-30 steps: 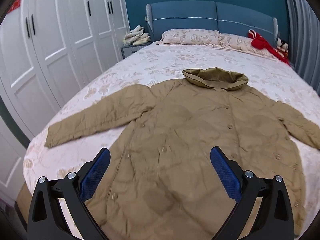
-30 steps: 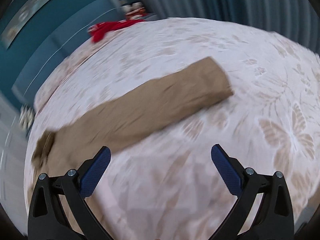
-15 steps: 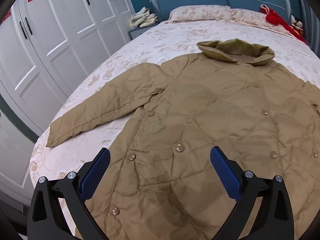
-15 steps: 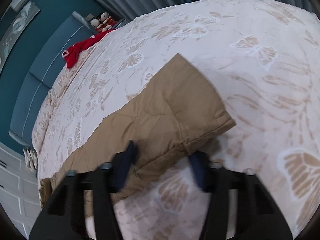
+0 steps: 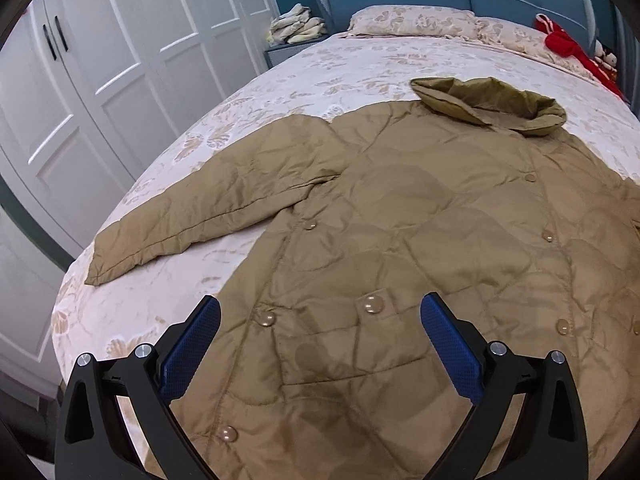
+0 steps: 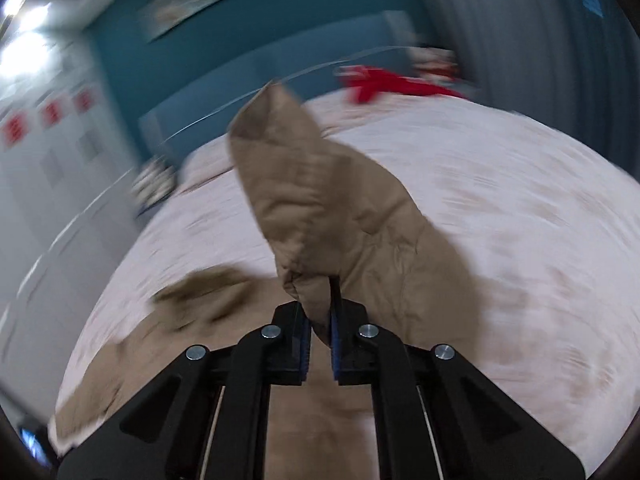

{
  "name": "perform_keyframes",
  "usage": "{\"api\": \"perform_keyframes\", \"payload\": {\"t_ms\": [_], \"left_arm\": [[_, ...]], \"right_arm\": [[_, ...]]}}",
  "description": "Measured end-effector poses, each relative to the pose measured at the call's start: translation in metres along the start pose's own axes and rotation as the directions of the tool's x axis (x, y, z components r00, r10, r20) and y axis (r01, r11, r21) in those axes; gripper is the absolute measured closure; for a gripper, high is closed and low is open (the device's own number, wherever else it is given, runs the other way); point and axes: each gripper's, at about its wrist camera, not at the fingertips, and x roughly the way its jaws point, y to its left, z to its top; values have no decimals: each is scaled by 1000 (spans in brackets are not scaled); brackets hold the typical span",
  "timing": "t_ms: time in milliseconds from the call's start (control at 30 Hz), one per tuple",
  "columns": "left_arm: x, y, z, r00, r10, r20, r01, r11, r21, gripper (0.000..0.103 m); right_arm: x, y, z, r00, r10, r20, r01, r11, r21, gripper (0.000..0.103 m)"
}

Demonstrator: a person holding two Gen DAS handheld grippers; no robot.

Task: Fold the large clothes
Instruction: 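Grasp the jacket sleeve cuff with the right tool and lift it, then fold the held sleeve across the jacket body with the right tool and release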

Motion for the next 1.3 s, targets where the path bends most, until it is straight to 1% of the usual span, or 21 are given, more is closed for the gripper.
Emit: {"api": "perform_keyframes", "payload": {"t_ms": [67,200,300,367,433,467,500,600,700,800,867,900,967,1000,1033,1100,1167,1200,1233,1267,1300], "left_arm": [[2,6,0,1000,13,-4,-14,1000,-5,5],[7,21,-2,1000,25,-12,-25,999,-24,5],[12,33,-3,999,32,-21,-33,999,-37,5],[17,40,-4,999,39,-29,-41,998,-46,5],[21,47,-5,999,38,-38,-40,998,-56,5],[24,51,-4,999,29,-45,-32,997,-65,5],[26,54,-3,999,12,-52,-16,997,-77,5],[31,64,5,993,-97,-72,86,985,-147,5],[35,65,19,974,-213,-80,192,956,-220,5],[41,53,42,931,-357,-79,321,900,-295,5],[49,39,56,874,-477,-93,416,833,-365,5],[53,32,61,851,-513,-109,436,808,-396,5],[64,15,69,795,-595,-122,483,740,-468,5],[68,9,71,783,-609,-130,485,727,-487,5],[73,1,73,761,-634,-138,492,703,-513,5],[81,-8,75,748,-644,-161,479,691,-542,6],[89,-15,75,738,-651,-179,464,682,-566,11],[91,-16,76,740,-648,-181,457,682,-572,20],[91,-15,76,745,-642,-182,453,687,-567,36],[91,-17,78,749,-636,-186,456,698,-552,44],[93,-18,80,746,-639,-186,466,701,-540,64]], "right_arm": [[12,59,-8,995,91,-37,-94,991,-97,96],[39,136,-39,979,165,-117,-186,960,-211,96],[67,177,-74,948,223,-227,-273,936,-223,95],[83,195,-100,929,225,-294,-300,923,-242,91],[91,204,-122,908,232,-348,-327,913,-245,75],[90,205,-129,902,236,-362,-334,912,-239,59],[86,205,-137,900,239,-365,-335,914,-229,52],[71,190,-141,901,252,-353,-335,922,-195,51],[52,152,-141,919,245,-309,-291,950,-114,49],[48,105,-133,942,191,-277,-211,977,-41,49],[46,66,-127,953,146,-265,-146,989,22,49],[49,54,-124,955,133,-263,-123,991,55,49],[52,24,-120,958,130,-255,-95,985,147,48],[55,7,-118,959,143,-246,-90,973,212,48],[58,-8,-116,959,156,-238,-88,958,273,48],[67,-32,-114,955,192,-228,-96,922,374,47],[74,-44,-110,954,209,-214,-99,896,434,45],[79,-48,-109,954,221,-202,-106,881,461,44],[83,-52,-108,954,233,-190,-116,869,482,43],[86,-56,-108,952,246,-180,-126,855,502,42],[91,-61,-108,949,270,-161,-146,831,537,40]]}}
